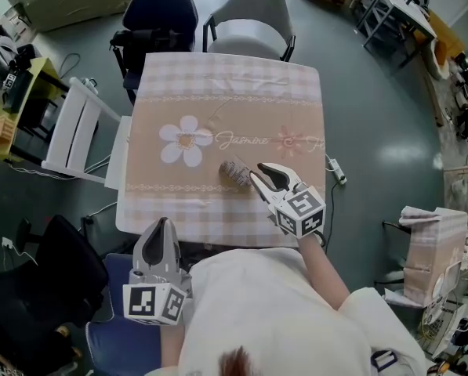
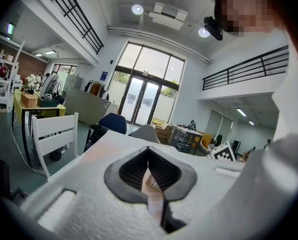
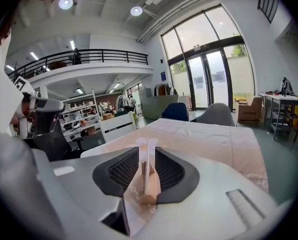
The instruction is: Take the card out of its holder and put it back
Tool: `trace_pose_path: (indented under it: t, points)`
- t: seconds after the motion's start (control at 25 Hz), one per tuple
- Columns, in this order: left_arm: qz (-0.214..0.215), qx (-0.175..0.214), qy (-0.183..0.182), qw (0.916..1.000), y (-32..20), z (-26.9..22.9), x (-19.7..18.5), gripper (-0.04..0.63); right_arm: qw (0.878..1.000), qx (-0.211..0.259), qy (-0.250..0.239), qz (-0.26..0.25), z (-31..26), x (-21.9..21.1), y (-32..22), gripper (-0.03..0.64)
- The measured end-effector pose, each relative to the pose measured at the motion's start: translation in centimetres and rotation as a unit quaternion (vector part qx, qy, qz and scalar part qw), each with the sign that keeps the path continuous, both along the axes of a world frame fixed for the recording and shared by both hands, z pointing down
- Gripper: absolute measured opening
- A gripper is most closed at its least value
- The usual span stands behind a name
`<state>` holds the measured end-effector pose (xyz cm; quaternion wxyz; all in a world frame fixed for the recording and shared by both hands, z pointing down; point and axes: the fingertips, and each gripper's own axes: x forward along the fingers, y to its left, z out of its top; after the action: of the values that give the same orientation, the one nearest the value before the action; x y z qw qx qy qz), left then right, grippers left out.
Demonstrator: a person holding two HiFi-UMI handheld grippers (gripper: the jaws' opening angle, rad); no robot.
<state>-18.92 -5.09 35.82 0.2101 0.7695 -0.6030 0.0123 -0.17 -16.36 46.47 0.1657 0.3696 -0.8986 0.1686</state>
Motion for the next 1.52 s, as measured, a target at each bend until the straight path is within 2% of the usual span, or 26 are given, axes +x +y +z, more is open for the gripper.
trace_pose_path:
  t: [0.2, 0.52, 0.68, 0.96, 1.52]
  points:
    - [-0.006, -0.001, 0.001, 1.0000, -0.1, 0.0, -0.7, 0.000, 1.000, -0.022, 0.016, -0.016, 2.4, -1.4, -0.6, 0.104]
    - [-0.021, 0.006, -0.005, 0.9998, -0.5, -0.5, -2.1, 0.000, 0.998, -0.053, 0.012, -0.020, 4.8, -3.1, -1.0, 0.096]
    - [-0.021, 0.005, -0.003, 0.9998, -0.3, -0.5, -2.2, 0.000, 0.999, -0.041, 0.014, -0.013, 4.9, -2.9, -1.1, 0.023]
    - [-0.017, 0.005, 0.001, 0.9998, -0.4, -0.5, -2.1, 0.000, 0.999, -0.040, 0.019, -0.009, 4.7, -2.9, -1.1, 0.020]
    - [-0.015, 0.007, 0.004, 0.9999, 0.2, -0.5, -1.9, 0.000, 1.000, -0.009, 0.009, 0.003, 1.5, -2.4, -1.0, 0.018]
